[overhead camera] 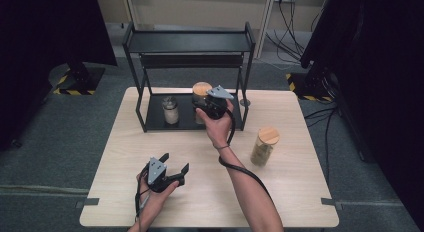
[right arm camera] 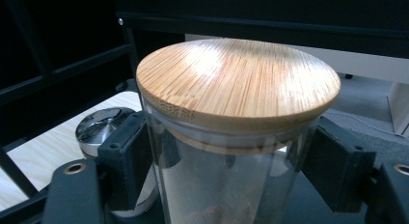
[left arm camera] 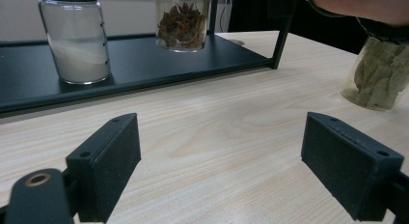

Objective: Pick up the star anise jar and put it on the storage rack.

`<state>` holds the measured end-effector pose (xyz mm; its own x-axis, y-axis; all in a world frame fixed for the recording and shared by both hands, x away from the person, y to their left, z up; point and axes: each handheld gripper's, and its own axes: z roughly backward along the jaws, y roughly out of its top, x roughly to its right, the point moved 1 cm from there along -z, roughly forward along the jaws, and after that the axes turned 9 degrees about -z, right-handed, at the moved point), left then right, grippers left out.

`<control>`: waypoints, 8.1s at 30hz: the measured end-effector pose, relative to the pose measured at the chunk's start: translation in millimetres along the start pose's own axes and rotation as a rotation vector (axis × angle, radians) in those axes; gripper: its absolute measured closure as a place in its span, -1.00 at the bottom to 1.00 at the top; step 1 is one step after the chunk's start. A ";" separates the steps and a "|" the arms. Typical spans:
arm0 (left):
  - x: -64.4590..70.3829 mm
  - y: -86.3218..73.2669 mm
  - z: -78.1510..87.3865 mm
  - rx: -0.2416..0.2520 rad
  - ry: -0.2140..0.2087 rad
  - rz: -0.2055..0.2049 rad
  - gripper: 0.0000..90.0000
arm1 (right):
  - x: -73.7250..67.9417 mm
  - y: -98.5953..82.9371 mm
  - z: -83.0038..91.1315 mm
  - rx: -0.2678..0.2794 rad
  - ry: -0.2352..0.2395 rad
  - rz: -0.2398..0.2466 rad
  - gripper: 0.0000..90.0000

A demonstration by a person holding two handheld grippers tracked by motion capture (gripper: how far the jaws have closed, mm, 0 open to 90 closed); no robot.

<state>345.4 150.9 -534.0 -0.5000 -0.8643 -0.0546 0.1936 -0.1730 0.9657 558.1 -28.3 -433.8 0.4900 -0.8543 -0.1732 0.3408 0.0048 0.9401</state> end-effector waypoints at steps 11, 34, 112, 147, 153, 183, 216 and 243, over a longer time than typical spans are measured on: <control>0.1 0.0 -0.1 0.002 -0.002 0.002 -0.70 | 1.3 -1.0 -12.3 -0.018 -0.015 -0.007 -0.44; 0.1 0.0 -0.1 0.001 -0.005 0.001 -0.70 | -4.1 -13.3 -33.7 -0.061 -0.017 0.008 -0.44; 0.7 0.1 -0.2 0.000 -0.001 -0.002 -0.71 | 1.4 -22.2 10.1 -0.126 0.036 -0.003 -0.96; 0.1 0.0 -0.2 0.000 0.003 0.005 -0.71 | 4.4 -40.1 41.7 -0.149 0.070 0.013 -0.96; 0.2 0.0 -0.1 0.000 0.003 0.002 -0.71 | 4.2 -42.6 47.2 -0.148 0.077 0.015 -0.96; 0.0 -0.1 -0.1 0.001 0.005 0.006 -0.70 | 7.3 -63.1 68.1 -0.185 0.099 0.016 -0.96; -0.2 -0.1 0.0 0.002 0.007 0.011 -0.71 | 12.9 -85.3 89.8 -0.212 0.106 0.009 -0.96; 0.6 -0.1 0.0 0.002 0.007 0.009 -0.70 | 19.0 -101.0 109.9 -0.230 0.107 0.004 -0.96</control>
<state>345.1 150.4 -534.1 -0.4925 -0.8690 -0.0477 0.1966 -0.1645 0.9666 444.8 -102.1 -499.7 0.5697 -0.7944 -0.2106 0.5059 0.1369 0.8517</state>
